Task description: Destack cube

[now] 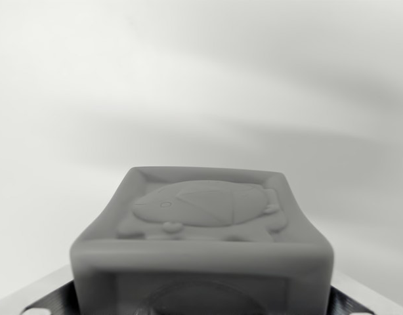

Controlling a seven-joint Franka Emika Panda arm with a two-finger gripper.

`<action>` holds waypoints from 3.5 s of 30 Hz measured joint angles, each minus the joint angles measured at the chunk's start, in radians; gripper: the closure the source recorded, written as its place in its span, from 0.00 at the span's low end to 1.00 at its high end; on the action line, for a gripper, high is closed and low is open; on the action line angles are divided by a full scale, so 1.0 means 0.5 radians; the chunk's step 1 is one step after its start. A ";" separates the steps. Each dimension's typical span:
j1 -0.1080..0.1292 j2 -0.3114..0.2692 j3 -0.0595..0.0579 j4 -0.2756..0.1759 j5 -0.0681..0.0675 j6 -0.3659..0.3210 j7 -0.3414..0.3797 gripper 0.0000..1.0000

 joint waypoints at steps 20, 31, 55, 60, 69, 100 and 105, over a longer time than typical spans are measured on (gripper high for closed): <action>0.015 0.301 -0.021 0.034 -0.014 0.255 0.010 1.00; 0.028 0.424 -0.034 0.064 -0.014 0.350 0.010 1.00; 0.039 0.539 -0.046 0.096 -0.014 0.436 0.010 0.00; 0.039 0.539 -0.046 0.096 -0.014 0.437 0.010 0.00; 0.040 0.544 -0.046 0.098 -0.014 0.438 0.010 0.00; 0.040 0.467 -0.046 0.078 -0.014 0.389 0.010 0.00; 0.040 0.399 -0.045 0.061 -0.014 0.337 0.010 0.00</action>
